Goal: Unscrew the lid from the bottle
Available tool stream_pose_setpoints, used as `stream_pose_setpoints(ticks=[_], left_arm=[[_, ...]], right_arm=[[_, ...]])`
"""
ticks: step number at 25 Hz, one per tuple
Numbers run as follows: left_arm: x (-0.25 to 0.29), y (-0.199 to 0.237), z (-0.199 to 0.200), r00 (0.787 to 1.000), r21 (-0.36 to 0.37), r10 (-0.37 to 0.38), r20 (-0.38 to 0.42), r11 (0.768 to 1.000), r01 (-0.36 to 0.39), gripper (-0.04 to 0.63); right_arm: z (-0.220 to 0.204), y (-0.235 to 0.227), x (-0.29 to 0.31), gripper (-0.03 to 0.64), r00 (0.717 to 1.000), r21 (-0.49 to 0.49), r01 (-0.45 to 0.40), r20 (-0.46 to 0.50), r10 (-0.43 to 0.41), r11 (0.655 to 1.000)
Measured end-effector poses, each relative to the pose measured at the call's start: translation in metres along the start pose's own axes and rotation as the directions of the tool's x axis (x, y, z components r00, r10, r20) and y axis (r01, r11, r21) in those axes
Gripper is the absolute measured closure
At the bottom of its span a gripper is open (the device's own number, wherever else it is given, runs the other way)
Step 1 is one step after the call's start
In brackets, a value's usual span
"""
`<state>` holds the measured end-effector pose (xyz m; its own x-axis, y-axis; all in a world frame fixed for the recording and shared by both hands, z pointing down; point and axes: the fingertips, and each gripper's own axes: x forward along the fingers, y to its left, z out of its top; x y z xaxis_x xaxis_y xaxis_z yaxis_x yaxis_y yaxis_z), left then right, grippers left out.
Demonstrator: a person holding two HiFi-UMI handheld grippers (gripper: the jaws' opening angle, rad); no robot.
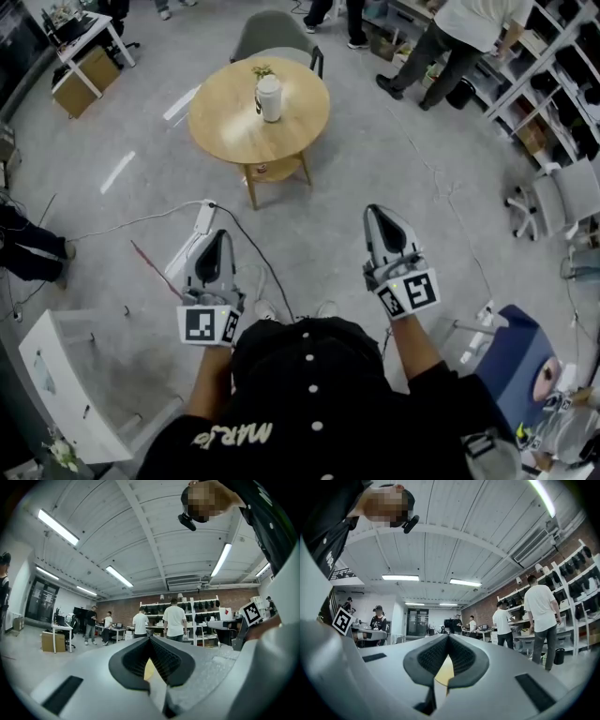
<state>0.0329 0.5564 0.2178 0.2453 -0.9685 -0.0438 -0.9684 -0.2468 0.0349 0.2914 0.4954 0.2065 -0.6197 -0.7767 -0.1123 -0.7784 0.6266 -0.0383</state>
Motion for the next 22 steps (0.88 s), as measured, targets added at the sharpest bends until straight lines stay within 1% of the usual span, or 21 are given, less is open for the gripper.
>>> stream_pose_setpoints(ticks=[2, 4, 7, 8, 9, 10, 11, 13, 16, 22], left_arm=[[0.000, 0.007, -0.001, 1.000, -0.005, 0.024, -0.002, 1.000, -0.024, 0.592], [-0.001, 0.011, -0.002, 1.000, 0.009, 0.030, -0.004, 1.000, -0.030, 0.592], [-0.001, 0.011, -0.004, 1.000, 0.063, 0.009, -0.006, 0.998, -0.009, 0.591], [0.000, 0.012, -0.004, 1.000, 0.069, 0.000, -0.006, 0.998, 0.001, 0.577], [0.000, 0.014, -0.005, 1.000, 0.063, -0.009, -0.007, 0.998, 0.009, 0.489], [0.001, 0.019, -0.006, 1.000, 0.048, -0.016, -0.010, 0.999, 0.016, 0.373], [0.001, 0.024, -0.008, 1.000, 0.033, -0.023, -0.016, 0.999, 0.023, 0.295], [-0.002, 0.039, -0.012, 0.999, 0.013, -0.043, -0.026, 0.999, 0.043, 0.277], [-0.008, 0.060, -0.016, 0.996, -0.005, -0.078, -0.032, 0.997, 0.078, 0.272], [-0.012, 0.086, -0.025, 0.989, -0.010, -0.145, -0.043, 0.989, 0.144, 0.272]], right_arm=[[0.001, 0.002, 0.002, 0.617, 1.000, 0.015, -0.007, 0.010, 0.007, 1.000], [0.000, 0.003, 0.005, 0.617, 1.000, 0.012, -0.008, 0.004, 0.008, 1.000], [-0.003, 0.009, 0.011, 0.614, 1.000, 0.006, -0.020, -0.010, 0.021, 1.000], [-0.003, 0.013, 0.014, 0.587, 0.999, 0.008, -0.030, -0.011, 0.030, 1.000], [-0.003, 0.019, 0.017, 0.546, 0.999, 0.013, -0.041, -0.010, 0.041, 0.999], [-0.003, 0.024, 0.021, 0.470, 0.999, 0.019, -0.049, -0.008, 0.050, 0.999], [-0.003, 0.030, 0.025, 0.414, 0.999, 0.022, -0.053, -0.004, 0.053, 0.998], [-0.004, 0.044, 0.033, 0.365, 0.999, 0.017, -0.049, 0.005, 0.049, 0.999], [-0.009, 0.065, 0.044, 0.353, 0.999, -0.002, -0.031, 0.007, 0.031, 1.000], [-0.021, 0.092, 0.054, 0.334, 1.000, -0.006, 0.011, -0.007, -0.011, 1.000]])
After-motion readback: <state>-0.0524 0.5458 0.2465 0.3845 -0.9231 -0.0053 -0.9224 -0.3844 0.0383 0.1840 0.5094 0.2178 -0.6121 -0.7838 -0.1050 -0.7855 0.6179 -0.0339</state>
